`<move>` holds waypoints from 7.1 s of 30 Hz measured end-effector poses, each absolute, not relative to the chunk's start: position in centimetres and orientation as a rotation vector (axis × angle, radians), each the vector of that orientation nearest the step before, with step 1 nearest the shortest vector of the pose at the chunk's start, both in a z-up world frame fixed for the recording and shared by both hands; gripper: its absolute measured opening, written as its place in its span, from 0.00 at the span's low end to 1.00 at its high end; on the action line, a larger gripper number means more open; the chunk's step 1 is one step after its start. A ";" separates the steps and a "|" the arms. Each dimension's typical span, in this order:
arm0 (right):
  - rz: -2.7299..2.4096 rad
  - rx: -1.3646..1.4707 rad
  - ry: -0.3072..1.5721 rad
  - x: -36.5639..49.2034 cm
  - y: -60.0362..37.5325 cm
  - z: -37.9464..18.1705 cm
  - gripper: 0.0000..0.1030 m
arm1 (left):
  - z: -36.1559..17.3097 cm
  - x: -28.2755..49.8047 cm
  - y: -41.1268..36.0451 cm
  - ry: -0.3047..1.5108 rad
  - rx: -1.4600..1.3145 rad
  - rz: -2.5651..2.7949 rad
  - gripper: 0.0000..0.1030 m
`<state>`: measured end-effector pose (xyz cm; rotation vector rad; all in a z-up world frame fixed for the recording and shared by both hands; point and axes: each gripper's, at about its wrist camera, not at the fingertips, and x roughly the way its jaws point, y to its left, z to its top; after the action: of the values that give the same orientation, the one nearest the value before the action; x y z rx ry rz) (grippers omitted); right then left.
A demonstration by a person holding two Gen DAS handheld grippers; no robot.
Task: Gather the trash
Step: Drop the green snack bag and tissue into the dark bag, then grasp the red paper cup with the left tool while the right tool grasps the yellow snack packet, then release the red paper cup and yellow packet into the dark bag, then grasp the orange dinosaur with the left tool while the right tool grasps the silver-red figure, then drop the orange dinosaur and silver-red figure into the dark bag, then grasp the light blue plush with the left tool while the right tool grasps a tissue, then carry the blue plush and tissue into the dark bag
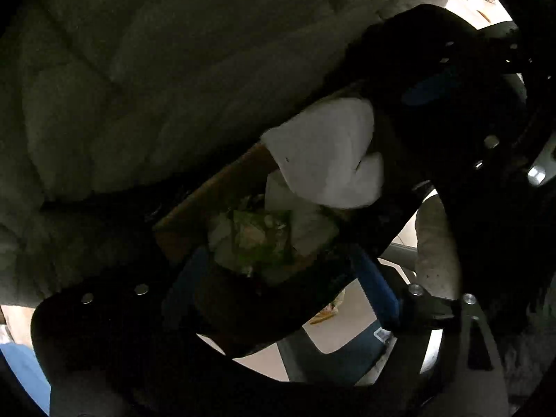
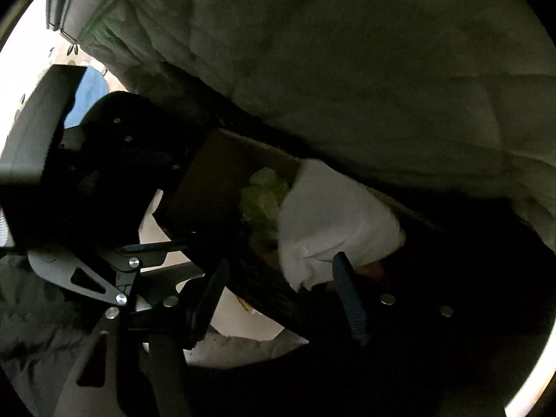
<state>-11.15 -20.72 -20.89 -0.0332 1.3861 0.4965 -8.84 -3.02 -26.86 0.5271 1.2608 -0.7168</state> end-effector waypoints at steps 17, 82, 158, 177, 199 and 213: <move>0.338 -0.064 0.810 -0.5 -22.5 0.8 0.74 | -8.3 -10.4 6.8 0.855 0.277 -0.466 0.87; 0.591 0.042 1.139 -12.9 -22.5 -8.9 0.61 | -20.6 -11.6 -1.2 1.190 0.521 -0.624 0.81; 0.652 -0.022 1.423 -10.4 -22.0 -19.1 0.63 | -23.9 -9.2 -2.0 1.292 0.460 -0.584 0.80; 0.255 -0.050 0.744 7.5 -30.1 4.5 0.71 | -2.1 -8.7 -2.8 0.755 0.269 -0.516 0.86; 0.281 0.379 0.627 -7.1 -41.3 5.2 0.03 | -0.1 14.8 -17.7 0.945 -0.073 -0.361 0.86; 0.429 0.379 0.644 -9.2 -37.2 3.4 0.04 | 7.8 4.3 -11.0 0.645 -0.084 -0.532 0.23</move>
<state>-9.18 -37.17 3.37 0.3791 0.6439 0.4292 4.29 -11.00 7.79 -0.0842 0.6454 -0.5317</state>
